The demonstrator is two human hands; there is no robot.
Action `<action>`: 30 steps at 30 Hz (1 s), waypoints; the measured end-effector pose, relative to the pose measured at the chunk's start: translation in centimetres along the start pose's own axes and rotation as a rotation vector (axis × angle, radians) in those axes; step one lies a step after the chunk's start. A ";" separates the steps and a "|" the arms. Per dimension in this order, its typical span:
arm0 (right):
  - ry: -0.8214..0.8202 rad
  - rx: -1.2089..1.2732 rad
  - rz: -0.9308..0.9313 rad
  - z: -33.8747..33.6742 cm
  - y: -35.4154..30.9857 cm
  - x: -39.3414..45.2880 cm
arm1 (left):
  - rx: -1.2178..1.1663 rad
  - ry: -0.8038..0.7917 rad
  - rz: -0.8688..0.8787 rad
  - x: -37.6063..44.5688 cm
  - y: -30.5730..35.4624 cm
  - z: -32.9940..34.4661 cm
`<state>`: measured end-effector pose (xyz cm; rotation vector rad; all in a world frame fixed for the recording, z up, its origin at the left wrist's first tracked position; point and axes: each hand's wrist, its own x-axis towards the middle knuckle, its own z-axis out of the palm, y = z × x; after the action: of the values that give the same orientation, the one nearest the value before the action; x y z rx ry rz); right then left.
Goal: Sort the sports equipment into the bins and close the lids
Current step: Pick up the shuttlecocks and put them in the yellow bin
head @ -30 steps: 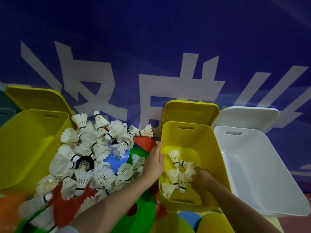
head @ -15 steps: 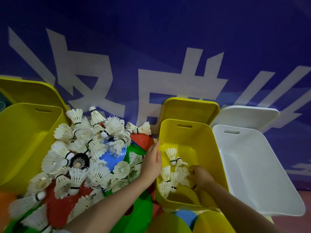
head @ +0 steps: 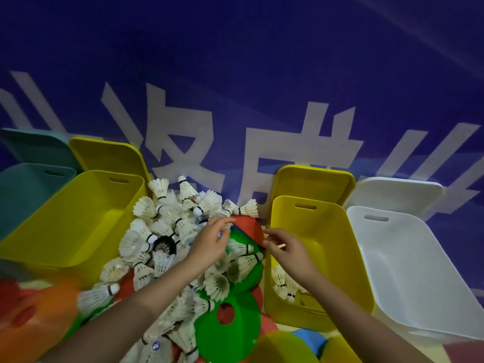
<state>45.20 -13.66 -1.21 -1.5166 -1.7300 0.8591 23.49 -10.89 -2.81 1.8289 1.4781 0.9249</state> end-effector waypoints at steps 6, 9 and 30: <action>-0.115 -0.079 -0.048 6.9 -1.9 1.2 | 0.247 0.015 -0.015 -3.4 -5.6 -6.5; -0.150 -0.209 -0.027 9.2 -1.3 1.9 | 0.384 -0.010 -0.102 -4.5 -7.8 -8.6; -0.178 -0.364 0.217 21.4 -3.5 1.9 | 0.196 -0.220 -0.240 -4.7 -13.2 -11.1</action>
<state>25.33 -13.17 -10.14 -1.9466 -1.9562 0.8391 6.35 -12.63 -7.78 1.7733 1.6475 0.4617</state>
